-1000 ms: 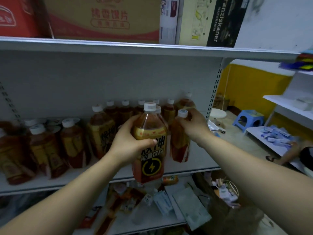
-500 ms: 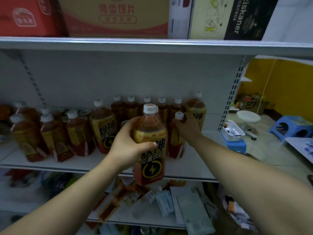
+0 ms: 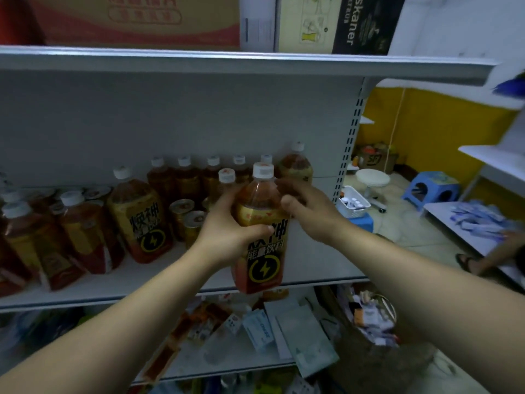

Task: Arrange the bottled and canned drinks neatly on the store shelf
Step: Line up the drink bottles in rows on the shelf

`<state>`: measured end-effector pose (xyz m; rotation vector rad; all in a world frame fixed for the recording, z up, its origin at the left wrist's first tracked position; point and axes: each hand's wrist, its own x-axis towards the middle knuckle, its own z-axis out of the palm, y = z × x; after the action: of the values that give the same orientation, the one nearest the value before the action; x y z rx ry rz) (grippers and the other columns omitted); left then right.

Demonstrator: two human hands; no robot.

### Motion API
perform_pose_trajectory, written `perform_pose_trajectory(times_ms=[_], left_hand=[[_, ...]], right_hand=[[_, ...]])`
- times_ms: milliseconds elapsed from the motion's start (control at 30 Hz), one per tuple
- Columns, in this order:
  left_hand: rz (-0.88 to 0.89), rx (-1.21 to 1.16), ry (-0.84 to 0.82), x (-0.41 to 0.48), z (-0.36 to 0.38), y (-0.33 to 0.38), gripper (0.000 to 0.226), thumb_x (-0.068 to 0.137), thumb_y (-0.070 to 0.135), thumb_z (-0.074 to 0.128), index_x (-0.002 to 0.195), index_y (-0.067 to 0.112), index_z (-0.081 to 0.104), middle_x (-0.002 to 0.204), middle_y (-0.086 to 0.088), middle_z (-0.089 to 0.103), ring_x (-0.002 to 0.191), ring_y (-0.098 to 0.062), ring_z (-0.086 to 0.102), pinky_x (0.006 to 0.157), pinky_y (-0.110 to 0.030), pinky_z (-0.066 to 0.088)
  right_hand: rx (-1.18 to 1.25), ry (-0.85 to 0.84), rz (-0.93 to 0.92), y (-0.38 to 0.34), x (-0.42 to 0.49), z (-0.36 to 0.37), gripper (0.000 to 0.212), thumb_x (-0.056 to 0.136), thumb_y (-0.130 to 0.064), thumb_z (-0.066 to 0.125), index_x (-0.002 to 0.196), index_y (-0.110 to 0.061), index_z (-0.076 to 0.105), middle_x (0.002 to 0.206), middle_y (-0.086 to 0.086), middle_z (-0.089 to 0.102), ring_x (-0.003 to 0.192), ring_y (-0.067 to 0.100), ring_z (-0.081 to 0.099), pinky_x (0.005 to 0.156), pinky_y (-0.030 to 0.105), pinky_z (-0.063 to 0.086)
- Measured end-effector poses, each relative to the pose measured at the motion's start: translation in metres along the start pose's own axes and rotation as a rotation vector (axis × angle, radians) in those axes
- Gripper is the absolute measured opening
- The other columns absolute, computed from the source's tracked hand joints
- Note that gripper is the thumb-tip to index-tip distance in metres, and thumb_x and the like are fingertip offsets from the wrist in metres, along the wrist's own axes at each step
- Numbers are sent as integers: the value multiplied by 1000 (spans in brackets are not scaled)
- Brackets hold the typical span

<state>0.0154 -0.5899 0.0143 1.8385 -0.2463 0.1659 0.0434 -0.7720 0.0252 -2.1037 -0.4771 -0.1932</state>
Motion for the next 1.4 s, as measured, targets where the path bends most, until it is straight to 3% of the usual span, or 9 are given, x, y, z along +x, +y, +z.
perform_pose_trajectory(times_ms=[167, 267, 433, 567, 667, 800, 900, 1000, 1400], left_hand=[[-7, -28, -47, 12, 43, -2, 73, 64, 8, 83, 119, 34, 42, 102, 14, 61, 91, 4, 61, 73, -12, 50], [-26, -31, -99, 20, 72, -11, 71, 67, 7, 82, 119, 36, 42, 106, 19, 57, 92, 11, 59, 77, -9, 47], [-201, 149, -245, 25, 101, -52, 91, 79, 31, 75, 149, 27, 18, 146, 5, 38, 131, -10, 38, 104, -26, 33], [-250, 663, -312, 18, 108, -88, 70, 89, 52, 54, 147, 23, 28, 155, 1, 25, 139, -17, 28, 109, -25, 24], [-207, 954, -387, 11, 114, -111, 101, 69, 89, 15, 148, 26, 26, 155, 3, 24, 141, -18, 21, 114, -36, 20], [-150, 1075, -351, 5, 116, -136, 126, 49, 89, -24, 150, 29, 21, 158, 4, 17, 144, -19, 13, 114, -44, 12], [-137, 1099, -335, 3, 116, -136, 123, 50, 87, -26, 150, 30, 17, 158, 5, 13, 144, -17, 10, 115, -42, 8], [-150, 1096, -333, 2, 116, -138, 119, 54, 86, -23, 151, 29, 17, 158, 5, 13, 145, -17, 9, 115, -41, 6], [-182, 1105, -432, 3, 110, -128, 102, 65, 83, 2, 151, 29, 12, 159, 7, 6, 145, -13, 4, 117, -38, 2]], right_hand=[[88, -155, 80, 28, -10, -23, 53, 70, -53, 70, 116, -48, 44, 118, -17, 57, 113, 6, 56, 97, 28, 45], [137, -126, 131, 60, -11, -42, 47, 80, -25, 76, 116, -38, 49, 110, -17, 58, 106, 6, 57, 92, 25, 46], [89, 14, 192, 109, -9, -68, 52, 78, -28, 78, 122, -30, 49, 108, -18, 56, 96, -3, 53, 75, 8, 41], [120, 119, 196, 134, 8, -84, 54, 79, -25, 77, 125, -27, 49, 102, -24, 52, 90, -5, 53, 72, 7, 41], [146, 87, 197, 150, 26, -91, 52, 83, -24, 74, 126, -32, 46, 105, -21, 57, 94, 0, 57, 85, 23, 51], [85, 89, 169, 161, 46, -97, 42, 85, -23, 71, 112, -43, 46, 102, -21, 58, 96, 8, 58, 93, 37, 50], [-3, 81, 154, 162, 62, -103, 42, 86, -23, 70, 123, -30, 50, 107, -14, 56, 106, 15, 56, 92, 30, 48], [-191, 98, 75, 159, 75, -115, 44, 89, -16, 66, 130, -8, 51, 108, -6, 41, 96, -1, 37, 65, -4, 30], [-299, 139, 255, 157, 98, -104, 61, 95, -30, 58, 147, -16, 30, 150, 9, 31, 129, 24, 39, 74, 13, 29]])
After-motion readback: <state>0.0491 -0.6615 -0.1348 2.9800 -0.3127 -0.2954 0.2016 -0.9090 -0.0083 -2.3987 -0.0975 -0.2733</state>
